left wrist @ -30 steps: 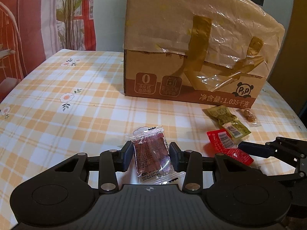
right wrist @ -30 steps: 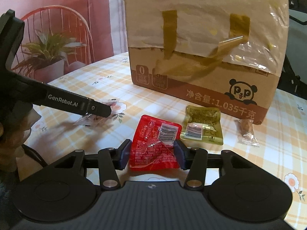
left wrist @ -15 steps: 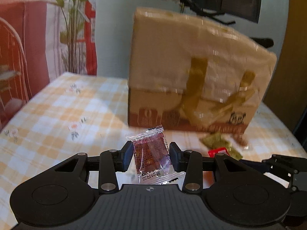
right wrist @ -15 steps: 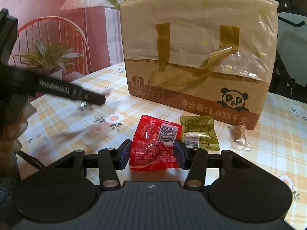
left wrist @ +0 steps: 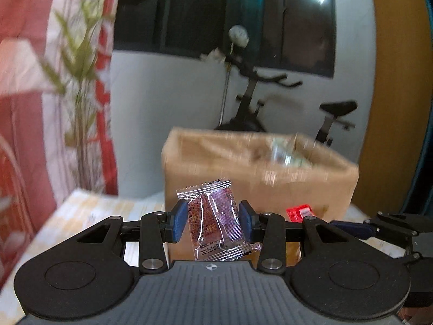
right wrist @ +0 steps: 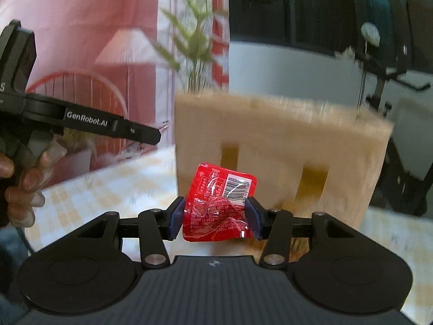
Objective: Organize snacks
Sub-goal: 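Carry both packets over the box and open both tools to drop them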
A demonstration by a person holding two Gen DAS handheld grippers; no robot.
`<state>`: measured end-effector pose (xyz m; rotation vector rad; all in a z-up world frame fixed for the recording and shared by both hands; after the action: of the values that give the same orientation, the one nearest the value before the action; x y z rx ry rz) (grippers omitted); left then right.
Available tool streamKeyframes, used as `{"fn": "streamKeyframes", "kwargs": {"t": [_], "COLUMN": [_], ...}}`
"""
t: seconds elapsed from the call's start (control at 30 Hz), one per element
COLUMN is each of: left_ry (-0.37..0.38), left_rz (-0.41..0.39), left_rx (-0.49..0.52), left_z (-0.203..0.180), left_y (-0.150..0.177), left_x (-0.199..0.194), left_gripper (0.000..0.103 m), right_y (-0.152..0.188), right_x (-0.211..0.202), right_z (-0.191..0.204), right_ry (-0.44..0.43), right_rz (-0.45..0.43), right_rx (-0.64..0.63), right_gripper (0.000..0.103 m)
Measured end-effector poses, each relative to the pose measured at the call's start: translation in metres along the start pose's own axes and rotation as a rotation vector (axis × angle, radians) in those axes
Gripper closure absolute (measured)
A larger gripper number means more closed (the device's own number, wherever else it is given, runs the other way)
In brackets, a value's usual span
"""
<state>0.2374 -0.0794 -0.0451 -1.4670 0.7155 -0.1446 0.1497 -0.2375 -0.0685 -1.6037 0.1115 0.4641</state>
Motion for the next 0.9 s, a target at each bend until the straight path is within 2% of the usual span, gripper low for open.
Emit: {"fn": "streamKeyframes", "kwargs": {"t": [0.2, 0.33, 0.43, 0.6, 0.8, 0.9], "left_ry": [0.047, 0.067, 0.082, 0.096, 0.073, 0.065], "left_rz": [-0.019, -0.010, 0.010, 0.051, 0.088, 0.101], "left_rx": [-0.024, -0.048, -0.081, -0.105, -0.081, -0.080], "left_z": [0.001, 0.006, 0.013, 0.025, 0.033, 0.037], "left_y": [-0.050, -0.070, -0.079, -0.083, -0.081, -0.078], "left_x": [0.026, 0.053, 0.076, 0.110, 0.132, 0.132], "left_gripper": [0.059, 0.059, 0.059, 0.059, 0.055, 0.051], "right_y": [-0.062, -0.098, -0.117, -0.134, -0.138, -0.137], "right_x": [0.009, 0.027, 0.051, 0.095, 0.129, 0.133], "right_z": [-0.019, -0.031, -0.043, -0.059, -0.075, -0.080], "right_ry": [0.018, 0.035, 0.059, 0.095, 0.101, 0.099], "right_rz": [-0.096, -0.120, -0.092, 0.003, 0.094, 0.106], "right_rx": [-0.008, -0.032, -0.043, -0.065, -0.007, 0.018], "right_gripper": [0.052, 0.052, 0.052, 0.052, 0.051, 0.048]}}
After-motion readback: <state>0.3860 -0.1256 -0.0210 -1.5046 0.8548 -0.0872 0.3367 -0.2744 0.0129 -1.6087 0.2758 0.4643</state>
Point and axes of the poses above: each gripper's, at about its wrist camera, not at the fingertips, and x roughly the way its jaws point, z to its left, y to its underside, the point moved 5 cm from there along x, roughly the way its jaws point, and after that the axes turned 6 degrees about y, right-handed, at the moved point
